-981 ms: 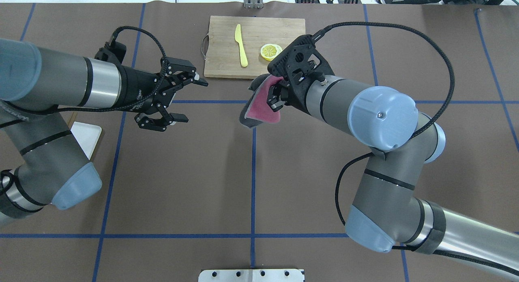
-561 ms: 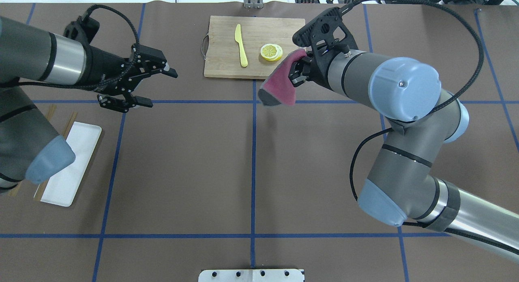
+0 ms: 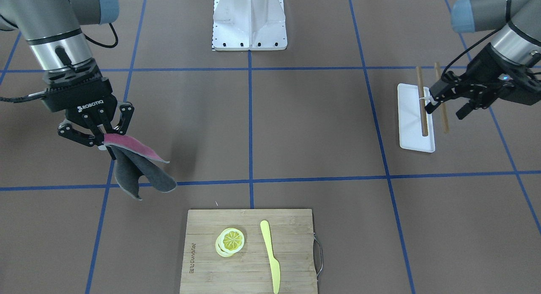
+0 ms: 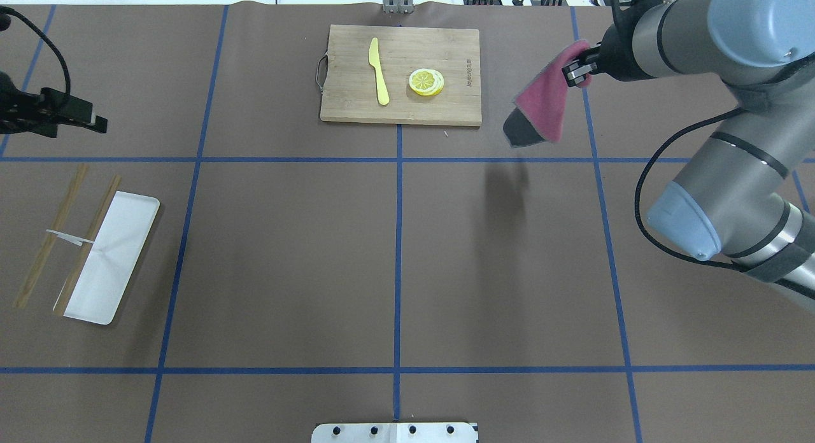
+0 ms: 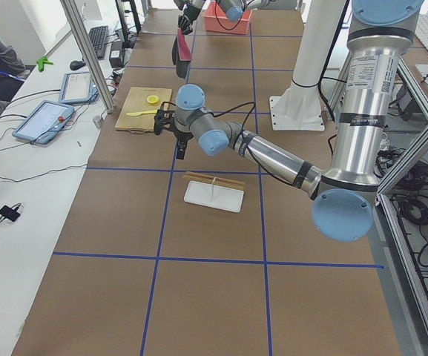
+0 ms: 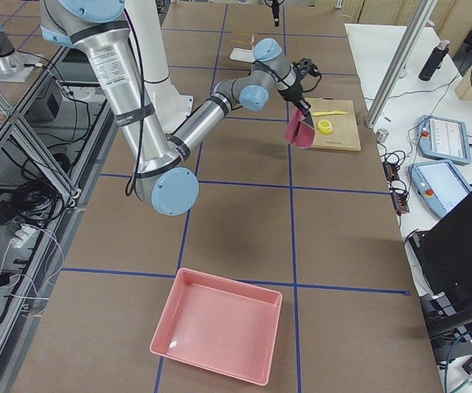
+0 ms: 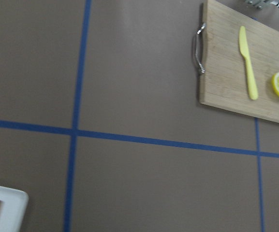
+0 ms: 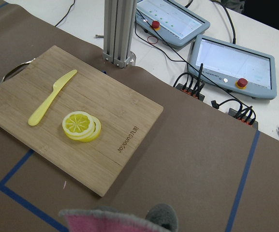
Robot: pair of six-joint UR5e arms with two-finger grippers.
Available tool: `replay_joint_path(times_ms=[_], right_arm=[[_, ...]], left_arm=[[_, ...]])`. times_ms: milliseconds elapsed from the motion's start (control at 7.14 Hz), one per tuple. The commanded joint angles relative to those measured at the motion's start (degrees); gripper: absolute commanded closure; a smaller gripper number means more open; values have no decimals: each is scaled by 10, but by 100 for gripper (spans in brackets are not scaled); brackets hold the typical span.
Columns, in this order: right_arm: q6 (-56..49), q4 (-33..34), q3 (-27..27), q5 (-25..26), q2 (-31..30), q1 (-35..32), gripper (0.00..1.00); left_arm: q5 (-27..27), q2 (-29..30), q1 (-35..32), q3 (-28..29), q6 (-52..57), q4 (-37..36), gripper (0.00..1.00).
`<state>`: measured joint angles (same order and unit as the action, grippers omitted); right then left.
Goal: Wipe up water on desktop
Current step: 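Carry the cloth with the right gripper away while the left arm withdraws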
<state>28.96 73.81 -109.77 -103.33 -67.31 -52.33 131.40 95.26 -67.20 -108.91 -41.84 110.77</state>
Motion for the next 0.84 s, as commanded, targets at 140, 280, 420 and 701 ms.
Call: replay_joint_path(times_ms=[140, 280, 420, 701], right_arm=[[-3, 2, -2, -77, -75, -37, 100], [-5, 16, -5, -105, -105, -53, 100], [-21, 33, -13, -115, -140, -64, 100], [-64, 34, -32, -130, -220, -94, 100]], left_arm=[[-4, -29, -141, 26, 386, -212, 1], [-5, -31, -180, 55, 462, -242, 1], [-4, -51, -219, 90, 497, -241, 1], [-1, -89, -238, 112, 497, -232, 1]])
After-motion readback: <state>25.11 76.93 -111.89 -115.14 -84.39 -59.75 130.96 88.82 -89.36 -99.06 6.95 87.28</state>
